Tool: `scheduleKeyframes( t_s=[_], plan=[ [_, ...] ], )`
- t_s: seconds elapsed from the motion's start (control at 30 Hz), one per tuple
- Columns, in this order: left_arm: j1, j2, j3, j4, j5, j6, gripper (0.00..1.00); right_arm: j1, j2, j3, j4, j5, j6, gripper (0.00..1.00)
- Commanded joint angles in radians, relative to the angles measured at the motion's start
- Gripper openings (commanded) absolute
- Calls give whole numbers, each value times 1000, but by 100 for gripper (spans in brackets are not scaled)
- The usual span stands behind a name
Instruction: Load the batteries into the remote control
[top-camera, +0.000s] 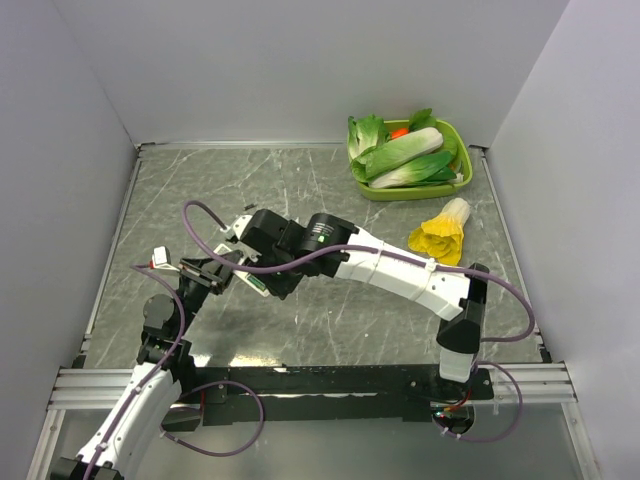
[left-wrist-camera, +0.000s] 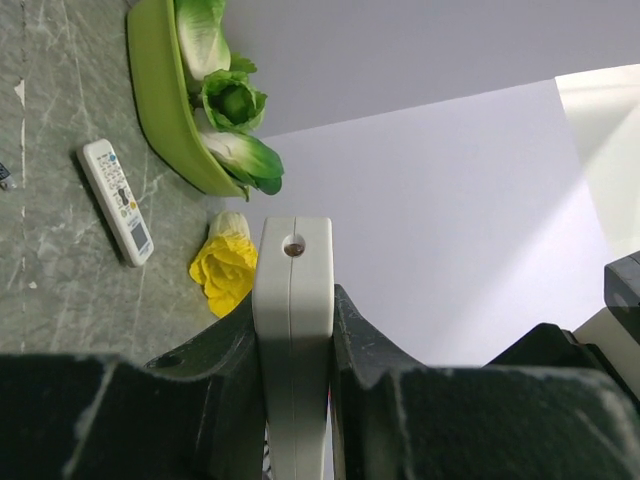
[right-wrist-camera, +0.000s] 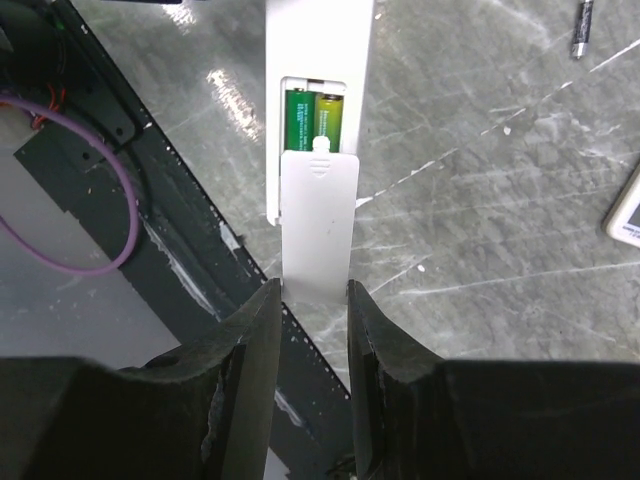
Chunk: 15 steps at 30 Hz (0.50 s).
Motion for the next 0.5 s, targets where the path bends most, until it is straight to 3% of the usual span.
scheduleKeyframes(
  t_s=[0.0, 0.47],
  plan=[
    [-2, 7, -201, 86, -12, -77, 2, 12, 34, 89, -75, -1, 4, 15],
    [-27, -11, -199, 81, -46, -71, 2, 17, 100, 159, -129, 20, 8, 15]
  ],
)
